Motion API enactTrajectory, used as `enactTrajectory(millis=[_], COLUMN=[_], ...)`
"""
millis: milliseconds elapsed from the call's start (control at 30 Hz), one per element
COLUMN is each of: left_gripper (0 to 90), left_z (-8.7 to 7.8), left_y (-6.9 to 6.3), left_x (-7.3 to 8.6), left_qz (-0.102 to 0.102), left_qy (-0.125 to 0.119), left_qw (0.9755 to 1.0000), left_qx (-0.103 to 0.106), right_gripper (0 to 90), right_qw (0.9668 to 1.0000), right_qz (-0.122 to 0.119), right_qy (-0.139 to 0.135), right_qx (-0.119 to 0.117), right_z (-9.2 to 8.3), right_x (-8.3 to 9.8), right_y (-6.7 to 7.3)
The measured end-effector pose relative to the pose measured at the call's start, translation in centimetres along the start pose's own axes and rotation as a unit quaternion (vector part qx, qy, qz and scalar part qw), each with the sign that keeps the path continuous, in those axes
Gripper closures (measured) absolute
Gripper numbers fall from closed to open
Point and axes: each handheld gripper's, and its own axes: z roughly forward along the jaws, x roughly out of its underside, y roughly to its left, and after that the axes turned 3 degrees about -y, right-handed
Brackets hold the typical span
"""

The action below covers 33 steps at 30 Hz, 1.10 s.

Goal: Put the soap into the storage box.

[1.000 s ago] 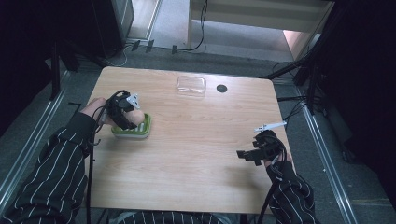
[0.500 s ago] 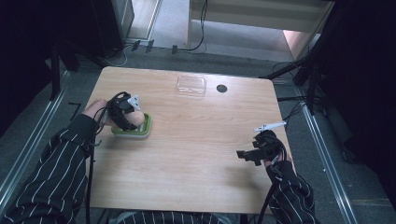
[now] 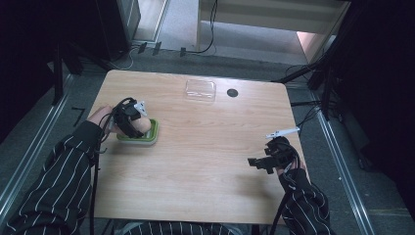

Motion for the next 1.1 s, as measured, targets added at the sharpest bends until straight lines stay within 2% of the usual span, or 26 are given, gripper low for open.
enactTrajectory(millis=[267,1100], left_gripper=[33.3,32.5], left_z=[0.3,0.56], left_y=[0.1,0.31], left_x=[0.07,0.32], left_qz=[-0.007,-0.014], left_qy=[0.001,-0.007], left_qw=[1.0,0.9998], left_qx=[-0.002,0.014], right_gripper=[16.0,16.0], right_qw=[1.0,1.0], right_qz=[0.002,0.001], right_qy=[0.0,0.0], right_qx=[-0.001,0.0], right_z=[-0.01,0.0], right_x=[0.01,-0.01], right_y=[0.03,-0.02])
